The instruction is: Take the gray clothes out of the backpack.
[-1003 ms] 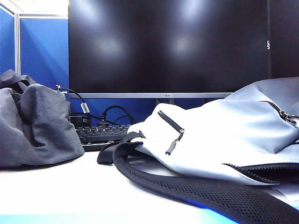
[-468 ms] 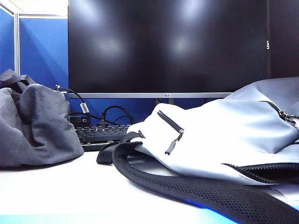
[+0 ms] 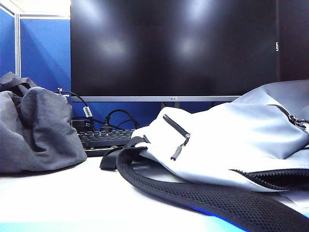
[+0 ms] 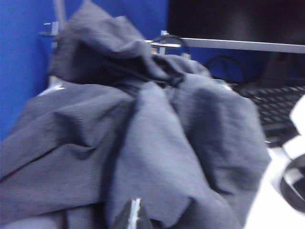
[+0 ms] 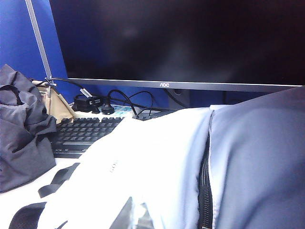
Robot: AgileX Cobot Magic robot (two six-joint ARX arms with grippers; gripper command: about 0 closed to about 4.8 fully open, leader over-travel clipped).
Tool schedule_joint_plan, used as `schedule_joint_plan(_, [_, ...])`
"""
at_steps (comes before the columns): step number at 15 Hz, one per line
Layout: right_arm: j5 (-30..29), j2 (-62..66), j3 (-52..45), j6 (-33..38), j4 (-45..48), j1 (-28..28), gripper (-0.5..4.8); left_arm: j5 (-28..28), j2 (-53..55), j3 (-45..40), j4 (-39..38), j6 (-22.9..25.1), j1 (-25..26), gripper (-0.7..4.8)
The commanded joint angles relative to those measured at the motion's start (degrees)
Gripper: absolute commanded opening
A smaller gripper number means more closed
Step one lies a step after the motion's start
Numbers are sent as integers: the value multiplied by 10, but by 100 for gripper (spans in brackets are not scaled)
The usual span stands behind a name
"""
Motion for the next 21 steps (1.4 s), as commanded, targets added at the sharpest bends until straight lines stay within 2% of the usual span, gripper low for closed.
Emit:
schedule_joint_plan(1, [-1, -1, 1, 1, 6, 0, -1, -3, -1, 0, 3, -3, 1, -5])
schedule_joint_plan(5, [-1, -1, 1, 1, 6, 0, -1, 1, -1, 0, 4, -7, 22, -5])
schedule_joint_plan(21, [-1, -1, 1, 1, 6, 0, -1, 3, -1, 0, 3, -7, 21, -5])
